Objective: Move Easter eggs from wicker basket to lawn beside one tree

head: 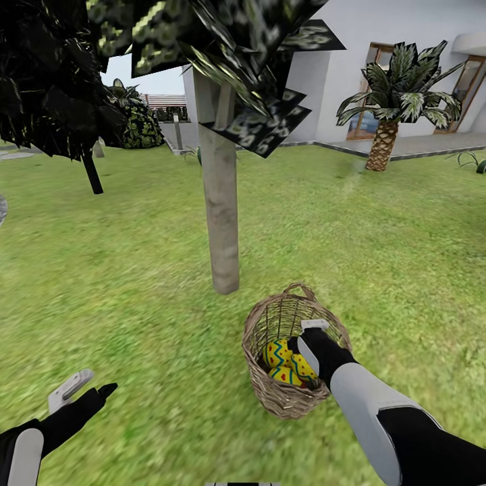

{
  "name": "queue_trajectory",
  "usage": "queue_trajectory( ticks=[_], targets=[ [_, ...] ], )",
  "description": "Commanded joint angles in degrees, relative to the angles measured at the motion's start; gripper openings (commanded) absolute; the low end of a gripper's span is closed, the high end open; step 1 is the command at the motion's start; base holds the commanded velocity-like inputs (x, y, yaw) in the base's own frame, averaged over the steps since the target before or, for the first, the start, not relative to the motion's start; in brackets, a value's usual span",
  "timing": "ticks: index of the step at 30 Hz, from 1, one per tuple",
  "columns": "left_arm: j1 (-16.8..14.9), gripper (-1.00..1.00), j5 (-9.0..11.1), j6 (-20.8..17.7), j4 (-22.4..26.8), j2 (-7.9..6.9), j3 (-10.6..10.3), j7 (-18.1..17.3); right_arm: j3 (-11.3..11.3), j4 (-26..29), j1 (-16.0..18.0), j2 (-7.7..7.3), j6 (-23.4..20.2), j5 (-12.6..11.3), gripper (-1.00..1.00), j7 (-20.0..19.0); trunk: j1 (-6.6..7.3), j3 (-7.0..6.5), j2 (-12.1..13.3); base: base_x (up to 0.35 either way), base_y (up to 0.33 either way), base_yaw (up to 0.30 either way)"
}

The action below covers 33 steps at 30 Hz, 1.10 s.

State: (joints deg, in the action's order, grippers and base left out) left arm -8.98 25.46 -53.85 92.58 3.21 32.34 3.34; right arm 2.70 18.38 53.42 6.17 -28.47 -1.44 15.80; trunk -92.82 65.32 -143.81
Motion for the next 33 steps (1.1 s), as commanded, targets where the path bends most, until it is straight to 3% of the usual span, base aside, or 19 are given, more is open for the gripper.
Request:
queue_trajectory(
  ticks=[1, 11, 17, 26, 33],
  targets=[
    [-0.1, 1.00, 0.6, -0.3, 0.1, 0.04, 0.1, 0.4, 0.3, 0.2, 0.0, -0.04, -0.4, -0.2, 1.00, 0.2, 0.01, 0.05, 0.0, 0.000, 0.000, 0.000],
    [0.0, 1.00, 0.6, -0.3, 0.1, 0.03, 0.1, 0.4, 0.2, 0.4, 0.0, -0.10, -0.2, -0.1, 1.00, 0.2, 0.01, 0.05, 0.0, 0.000, 0.000, 0.000],
    [-0.1, 1.00, 0.6, -0.3, 0.1, 0.04, 0.1, 0.4, 0.3, 0.1, 0.0, -0.08, 3.0, -0.1, 1.00, 0.2, 0.01, 0.05, 0.0, 0.000, 0.000, 0.000],
    [0.0, 1.00, 0.6, -0.3, 0.1, 0.04, 0.1, 0.4, 0.3, 0.1, -0.1, -0.06, 3.5, 0.2, 1.00, 0.2, 0.01, 0.05, 0.0, 0.000, 0.000, 0.000],
    [-0.1, 1.00, 0.6, -0.3, 0.1, 0.04, 0.0, 0.4, 0.3, 0.1, -0.1, -0.09, 3.5, 0.2, 1.00, 0.2, -0.17, 1.60, -0.1, 0.000, 0.000, 0.000]
  ],
)
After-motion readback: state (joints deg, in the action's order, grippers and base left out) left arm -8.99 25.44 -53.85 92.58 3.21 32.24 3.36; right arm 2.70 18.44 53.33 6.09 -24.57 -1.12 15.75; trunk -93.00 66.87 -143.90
